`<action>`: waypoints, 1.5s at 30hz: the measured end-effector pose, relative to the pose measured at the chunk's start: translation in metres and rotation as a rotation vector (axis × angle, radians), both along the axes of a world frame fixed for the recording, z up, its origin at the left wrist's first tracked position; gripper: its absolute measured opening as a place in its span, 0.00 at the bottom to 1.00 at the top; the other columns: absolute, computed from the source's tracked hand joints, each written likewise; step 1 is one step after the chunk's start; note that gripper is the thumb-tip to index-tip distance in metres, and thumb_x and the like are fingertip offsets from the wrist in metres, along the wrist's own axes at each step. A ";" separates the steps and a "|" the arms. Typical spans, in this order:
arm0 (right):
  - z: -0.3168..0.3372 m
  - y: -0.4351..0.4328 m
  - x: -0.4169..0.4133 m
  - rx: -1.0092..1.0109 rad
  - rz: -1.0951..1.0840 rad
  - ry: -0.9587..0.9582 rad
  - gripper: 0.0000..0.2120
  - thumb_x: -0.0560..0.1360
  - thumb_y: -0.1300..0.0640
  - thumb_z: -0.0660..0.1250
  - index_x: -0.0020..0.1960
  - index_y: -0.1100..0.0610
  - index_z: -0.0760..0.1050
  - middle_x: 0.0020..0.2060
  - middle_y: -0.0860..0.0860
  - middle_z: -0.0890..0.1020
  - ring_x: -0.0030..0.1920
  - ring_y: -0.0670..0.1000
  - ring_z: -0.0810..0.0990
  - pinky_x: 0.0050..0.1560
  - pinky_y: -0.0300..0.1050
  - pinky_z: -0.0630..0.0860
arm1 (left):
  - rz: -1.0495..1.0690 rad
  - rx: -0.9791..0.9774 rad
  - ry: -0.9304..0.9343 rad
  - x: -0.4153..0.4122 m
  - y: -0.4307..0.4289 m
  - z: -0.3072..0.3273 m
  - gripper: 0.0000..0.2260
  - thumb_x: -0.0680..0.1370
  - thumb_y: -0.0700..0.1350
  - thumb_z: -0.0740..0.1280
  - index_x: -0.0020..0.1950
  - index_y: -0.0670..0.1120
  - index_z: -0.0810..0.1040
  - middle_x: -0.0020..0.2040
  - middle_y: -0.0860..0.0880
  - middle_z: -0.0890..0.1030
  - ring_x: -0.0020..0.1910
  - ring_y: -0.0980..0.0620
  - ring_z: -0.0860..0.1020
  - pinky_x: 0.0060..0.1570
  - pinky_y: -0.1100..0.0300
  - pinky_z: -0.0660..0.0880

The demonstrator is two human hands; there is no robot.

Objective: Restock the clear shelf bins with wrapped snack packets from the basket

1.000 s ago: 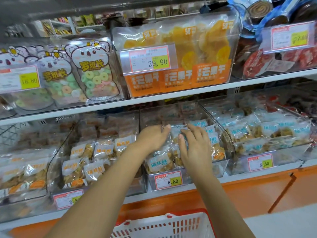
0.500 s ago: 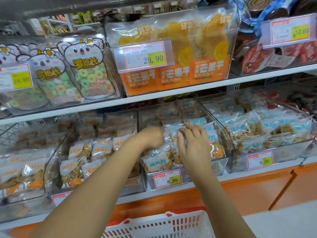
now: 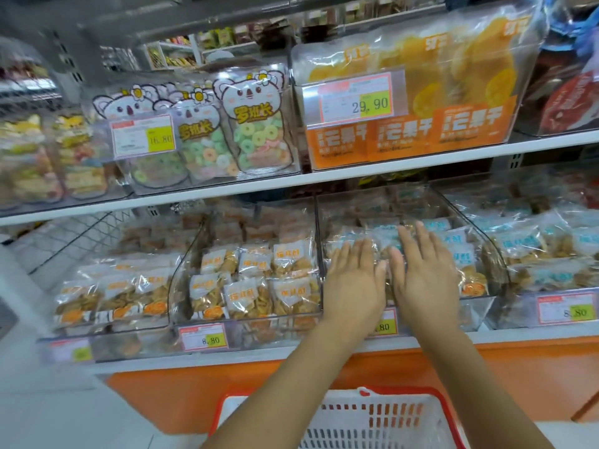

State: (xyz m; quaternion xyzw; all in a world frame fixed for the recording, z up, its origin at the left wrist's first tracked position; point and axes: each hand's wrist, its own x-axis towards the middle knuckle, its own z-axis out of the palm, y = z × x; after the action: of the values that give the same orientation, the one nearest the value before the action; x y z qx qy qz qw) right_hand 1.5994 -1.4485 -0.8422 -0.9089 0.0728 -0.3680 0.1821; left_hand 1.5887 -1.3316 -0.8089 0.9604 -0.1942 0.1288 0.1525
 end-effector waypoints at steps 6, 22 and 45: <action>0.003 0.001 -0.015 -0.103 -0.028 0.090 0.28 0.81 0.45 0.44 0.70 0.58 0.71 0.72 0.61 0.67 0.70 0.65 0.65 0.69 0.63 0.63 | -0.047 -0.003 0.035 0.011 0.004 0.007 0.47 0.69 0.62 0.24 0.75 0.42 0.63 0.74 0.44 0.66 0.75 0.47 0.60 0.76 0.53 0.49; -0.008 0.114 -0.060 -0.405 0.213 0.184 0.23 0.78 0.54 0.51 0.66 0.62 0.74 0.70 0.59 0.70 0.72 0.58 0.66 0.73 0.50 0.50 | 0.073 0.167 0.244 0.044 0.113 0.001 0.22 0.84 0.51 0.45 0.76 0.44 0.61 0.75 0.46 0.64 0.74 0.47 0.62 0.69 0.56 0.59; -0.013 0.169 -0.054 -0.356 0.383 0.352 0.27 0.83 0.45 0.50 0.79 0.53 0.48 0.78 0.52 0.51 0.78 0.53 0.48 0.74 0.45 0.37 | 0.202 -0.005 0.018 0.001 0.276 -0.005 0.23 0.84 0.53 0.49 0.76 0.45 0.61 0.78 0.47 0.56 0.77 0.45 0.53 0.74 0.46 0.50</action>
State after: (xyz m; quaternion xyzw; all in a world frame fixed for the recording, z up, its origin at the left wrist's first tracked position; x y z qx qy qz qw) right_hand 1.5455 -1.2798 -0.8550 -0.9735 -0.1347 -0.1708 0.0709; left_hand 1.5893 -1.0559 -0.8135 0.9759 -0.0946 0.1353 0.1427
